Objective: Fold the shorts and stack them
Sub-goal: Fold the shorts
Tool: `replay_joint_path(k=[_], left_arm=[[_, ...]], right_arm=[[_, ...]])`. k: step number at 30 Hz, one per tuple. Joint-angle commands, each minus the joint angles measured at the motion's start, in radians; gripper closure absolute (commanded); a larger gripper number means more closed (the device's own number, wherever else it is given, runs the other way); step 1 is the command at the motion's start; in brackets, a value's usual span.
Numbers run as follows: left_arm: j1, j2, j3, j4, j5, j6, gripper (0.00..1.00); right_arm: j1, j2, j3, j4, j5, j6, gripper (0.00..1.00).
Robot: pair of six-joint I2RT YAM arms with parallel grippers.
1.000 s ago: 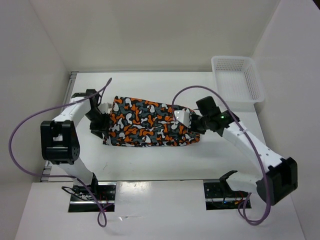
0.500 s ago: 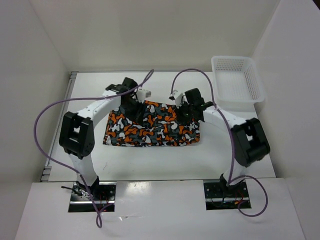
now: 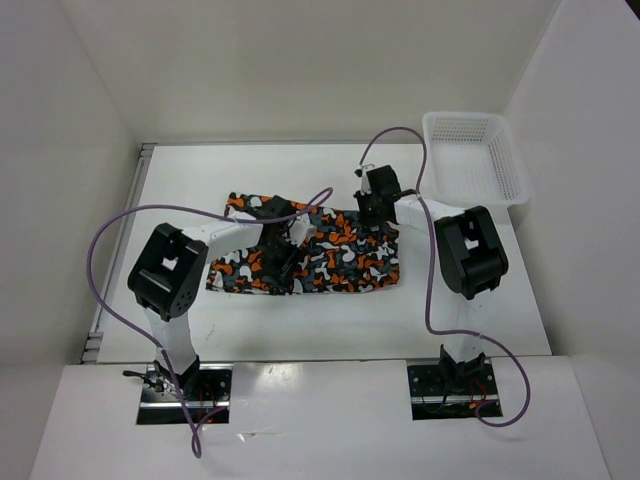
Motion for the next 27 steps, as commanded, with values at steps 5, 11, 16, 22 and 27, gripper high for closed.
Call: replay_joint_path(k=[5,11,16,22,27], left_arm=[[-0.041,0.021,-0.065,0.09,-0.146,0.009,0.57],[-0.05,-0.017,0.031,0.051,-0.11,0.009,0.54],[-0.05,-0.037,0.102,0.023,-0.077,0.009,0.53],[-0.05,-0.019,0.241,-0.005,-0.077,0.009,0.53],[-0.05,0.07,0.363,-0.005,-0.015,0.009,0.52]], right_arm=[[-0.007,0.055,0.092,0.024,0.103,0.062,0.85],[-0.048,-0.102,0.175,-0.16,0.143,0.019,0.66],[-0.184,-0.241,0.056,-0.404,-0.042,0.114,0.28],[-0.228,-0.281,-0.145,-0.37,-0.188,0.189,0.23],[-0.228,-0.253,-0.204,-0.303,-0.244,0.199,0.23]])
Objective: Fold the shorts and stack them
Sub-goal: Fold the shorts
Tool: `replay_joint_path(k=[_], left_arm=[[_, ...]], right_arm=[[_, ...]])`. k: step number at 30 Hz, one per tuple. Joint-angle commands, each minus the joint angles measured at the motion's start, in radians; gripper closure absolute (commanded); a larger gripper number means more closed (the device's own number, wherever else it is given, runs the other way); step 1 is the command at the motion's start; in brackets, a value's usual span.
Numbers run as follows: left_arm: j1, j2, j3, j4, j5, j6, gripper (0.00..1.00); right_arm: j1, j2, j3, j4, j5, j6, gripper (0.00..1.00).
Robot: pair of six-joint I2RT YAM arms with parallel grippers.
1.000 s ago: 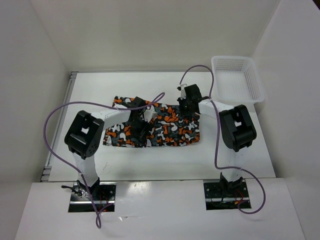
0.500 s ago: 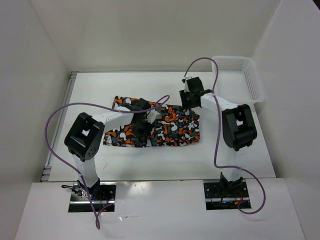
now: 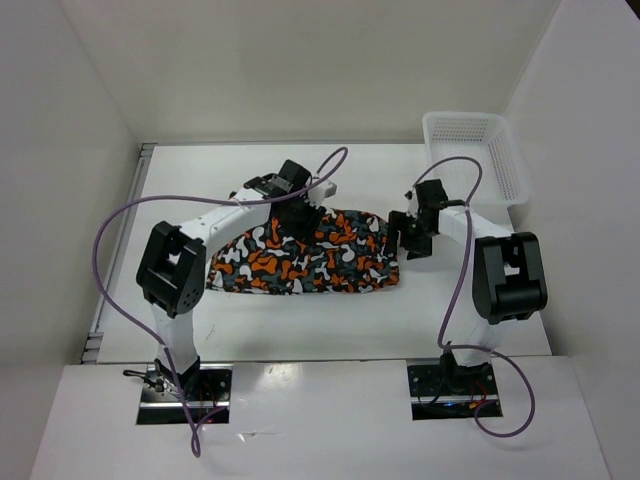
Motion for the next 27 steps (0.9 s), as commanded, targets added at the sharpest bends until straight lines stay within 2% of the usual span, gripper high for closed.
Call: replay_joint_path(k=[1,5,8,11,12,18,20,25,27], left_arm=[[-0.003,0.092,0.093,-0.012,0.072,0.004,0.52],[-0.044,0.139,0.131,-0.003,0.083,0.004,0.51],[-0.09,0.168,0.107,0.017,0.069,0.004,0.51],[-0.099,0.201,0.097,0.029,0.069,0.004,0.51],[-0.099,0.216,0.097,0.029,0.058,0.004,0.51],[-0.099,0.25,0.062,0.062,0.037,0.004,0.51],[-0.099,0.25,0.039,0.074,0.037,0.004,0.51],[-0.099,0.25,0.061,0.074,0.037,0.004,0.51],[-0.099,0.221,0.128,0.048,0.026,0.004,0.51]], right_arm=[[0.007,0.011,-0.024,0.042,-0.069,0.039,0.23],[0.007,0.041,-0.054,0.065,-0.039,0.04,0.26],[0.019,0.051,-0.064,0.088,-0.039,0.04,0.37],[0.057,0.06,-0.074,0.11,-0.03,0.05,0.52],[0.068,0.06,-0.074,0.125,-0.03,0.05,0.6],[0.068,0.069,-0.094,0.162,-0.017,0.082,0.84],[0.068,0.069,-0.094,0.173,-0.002,0.082,0.98],[0.068,0.058,-0.019,0.15,0.036,0.006,1.0],[0.068,0.035,0.045,0.116,0.067,-0.037,1.0]])
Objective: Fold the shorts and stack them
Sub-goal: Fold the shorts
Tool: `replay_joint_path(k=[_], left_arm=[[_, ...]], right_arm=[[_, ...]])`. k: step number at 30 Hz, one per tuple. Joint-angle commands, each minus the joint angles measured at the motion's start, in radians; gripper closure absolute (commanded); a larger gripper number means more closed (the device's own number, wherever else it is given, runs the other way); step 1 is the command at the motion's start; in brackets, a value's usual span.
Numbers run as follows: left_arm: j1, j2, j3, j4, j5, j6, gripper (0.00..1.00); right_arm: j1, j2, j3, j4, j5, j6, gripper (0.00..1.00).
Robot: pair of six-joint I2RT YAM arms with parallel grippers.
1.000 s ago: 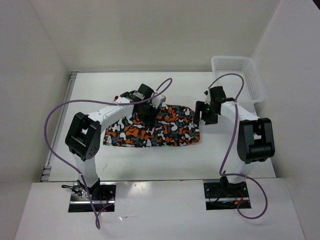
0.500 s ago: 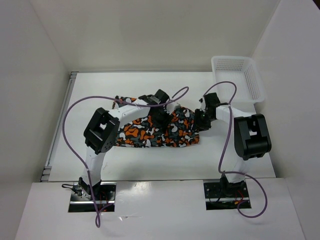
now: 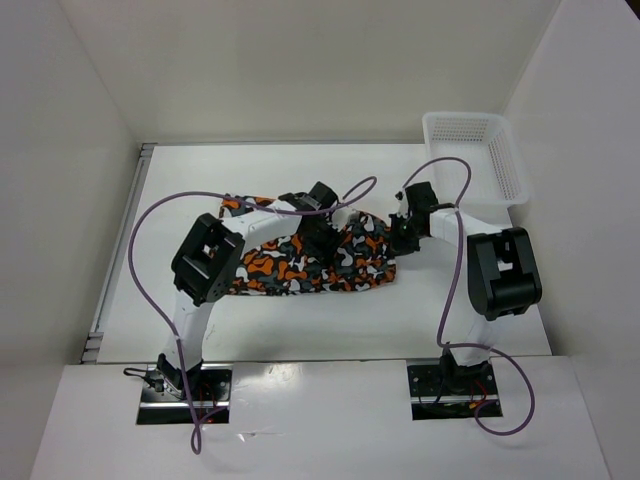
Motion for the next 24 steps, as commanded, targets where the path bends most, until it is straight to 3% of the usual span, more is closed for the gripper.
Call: replay_joint_path(k=[1,10,17,24], left_arm=[[0.003,-0.011,0.072,-0.001,-0.019,0.007,0.51],[0.024,0.001,0.133,0.011,-0.085,0.007,0.48],[0.054,0.095,0.142,0.086,-0.194,0.007,0.48],[0.054,0.187,0.262,0.034,-0.027,0.007,0.48]], right_arm=[[0.008,-0.01,0.114,-0.012,0.102,-0.088,1.0],[0.008,-0.094,0.35,-0.155,0.163,-0.176,1.0],[0.008,-0.2,0.378,-0.164,0.195,-0.2,1.0],[-0.028,-0.249,0.358,-0.164,0.195,-0.269,1.0]])
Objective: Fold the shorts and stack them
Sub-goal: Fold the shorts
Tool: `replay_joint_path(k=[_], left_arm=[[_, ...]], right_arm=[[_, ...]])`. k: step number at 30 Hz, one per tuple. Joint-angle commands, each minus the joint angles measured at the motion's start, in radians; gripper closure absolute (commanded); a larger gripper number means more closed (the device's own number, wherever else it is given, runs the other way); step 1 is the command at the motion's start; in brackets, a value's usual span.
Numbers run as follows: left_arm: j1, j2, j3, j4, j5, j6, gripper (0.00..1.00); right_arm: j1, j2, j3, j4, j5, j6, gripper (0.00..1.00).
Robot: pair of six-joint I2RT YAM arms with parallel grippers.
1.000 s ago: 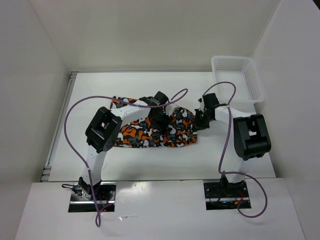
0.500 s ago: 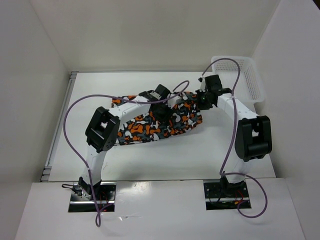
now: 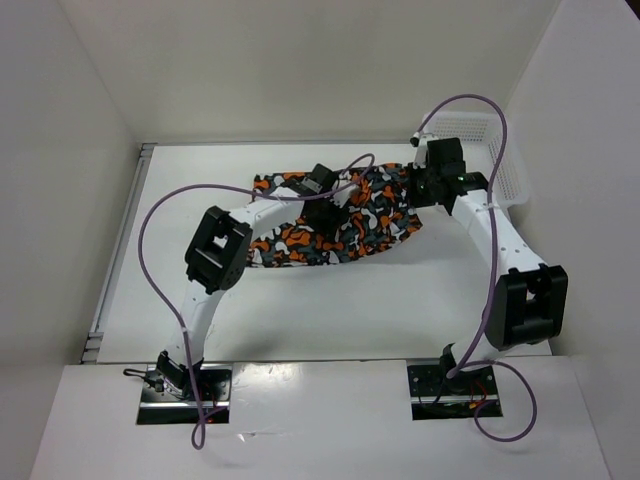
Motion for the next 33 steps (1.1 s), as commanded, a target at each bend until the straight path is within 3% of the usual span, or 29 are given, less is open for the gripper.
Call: replay_joint_path(k=[1,6,13,18,28,31,32,33], left_arm=[[0.005,-0.001,0.047,-0.029,0.113,0.003,0.48],[0.097,-0.148,0.01,-0.081,0.178,0.003,0.47],[0.328,-0.242,-0.171,-0.058,0.124,0.003,0.47],[0.387,-0.228,-0.231,-0.037,0.057,0.003,0.43],[0.396,-0.115,-0.241,-0.047,0.183,0.003,0.4],[0.384,-0.083,-0.217,-0.073,0.193,0.003,0.56],[0.372,-0.073,-0.217,-0.074,0.193,0.003,0.69],[0.352,-0.073,-0.217,-0.074,0.193,0.003,0.75]], right_arm=[[-0.02,-0.044,0.034,0.001,0.018,-0.054,1.0],[-0.02,0.0,0.08,-0.025,0.042,-0.119,1.0],[-0.02,0.123,0.188,-0.048,0.076,-0.128,1.0],[-0.02,0.181,0.231,-0.028,0.096,-0.11,1.0],[-0.011,0.238,0.271,-0.005,0.139,-0.109,1.0],[-0.011,0.238,0.281,0.006,0.173,-0.125,1.0],[-0.011,0.238,0.281,0.015,0.182,-0.125,1.0],[-0.011,0.238,0.272,0.015,0.209,-0.14,1.0]])
